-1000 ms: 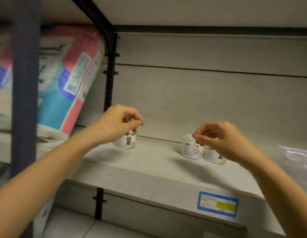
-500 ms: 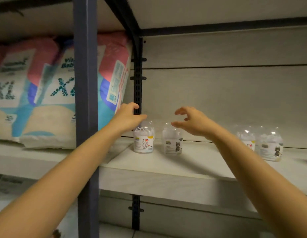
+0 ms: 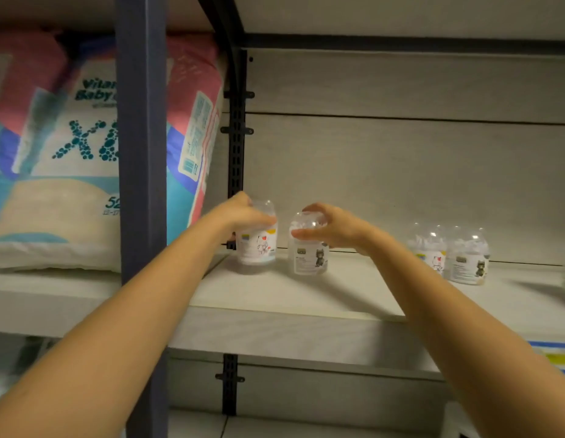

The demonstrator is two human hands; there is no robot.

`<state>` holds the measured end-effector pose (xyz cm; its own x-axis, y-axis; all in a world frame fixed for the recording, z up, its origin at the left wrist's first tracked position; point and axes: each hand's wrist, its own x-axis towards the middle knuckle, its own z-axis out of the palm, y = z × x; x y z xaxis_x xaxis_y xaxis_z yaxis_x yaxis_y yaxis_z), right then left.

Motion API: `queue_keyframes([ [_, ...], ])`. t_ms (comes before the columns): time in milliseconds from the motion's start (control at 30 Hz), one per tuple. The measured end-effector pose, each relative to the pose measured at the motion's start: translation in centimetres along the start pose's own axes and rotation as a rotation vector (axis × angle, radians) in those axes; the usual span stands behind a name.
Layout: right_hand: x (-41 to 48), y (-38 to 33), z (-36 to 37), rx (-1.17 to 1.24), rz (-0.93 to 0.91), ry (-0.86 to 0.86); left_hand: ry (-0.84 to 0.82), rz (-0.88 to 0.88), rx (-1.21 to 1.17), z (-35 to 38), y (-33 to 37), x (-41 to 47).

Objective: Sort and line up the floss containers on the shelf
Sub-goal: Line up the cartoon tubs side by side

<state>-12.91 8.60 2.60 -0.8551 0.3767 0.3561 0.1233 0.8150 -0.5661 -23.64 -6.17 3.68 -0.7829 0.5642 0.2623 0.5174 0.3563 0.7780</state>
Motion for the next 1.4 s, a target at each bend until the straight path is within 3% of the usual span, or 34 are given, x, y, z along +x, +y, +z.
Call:
queue_keyframes([
  [200, -5.1, -3.0, -4.7, 0.077, -0.057, 0.013, -0.061, 0.168, 0.107, -4.1, 3.3, -5.0],
  [467, -11.7, -4.8, -5.8, 0.021, -0.118, -0.101, -0.234, 0.228, 0.182, -4.9, 3.6, -10.3],
  [667, -12.8, -2.9, -7.1, -0.019, -0.112, 0.014, -0.217, 0.283, 0.107, -2.9, 4.3, -10.4],
  [867, -15.6, 0.9, -12.9, -0.01, -0.08, 0.162, -0.145, 0.39, -0.013, 2.2, 8.9, -10.6],
  [1033, -17.3, 6.4, -16.7, -0.05, -0.011, 0.231, -0.14, 0.375, -0.05, 9.1, 12.1, -10.3],
  [1267, -17.0, 14.3, -18.7, -0.178, 0.044, 0.209, -0.118, 0.292, -0.103, 17.7, 14.3, -8.5],
  [1400, -16.6, 16.5, -17.9, -0.16, 0.021, 0.147, -0.132, 0.26, 0.0, 20.0, 14.2, -8.1],
])
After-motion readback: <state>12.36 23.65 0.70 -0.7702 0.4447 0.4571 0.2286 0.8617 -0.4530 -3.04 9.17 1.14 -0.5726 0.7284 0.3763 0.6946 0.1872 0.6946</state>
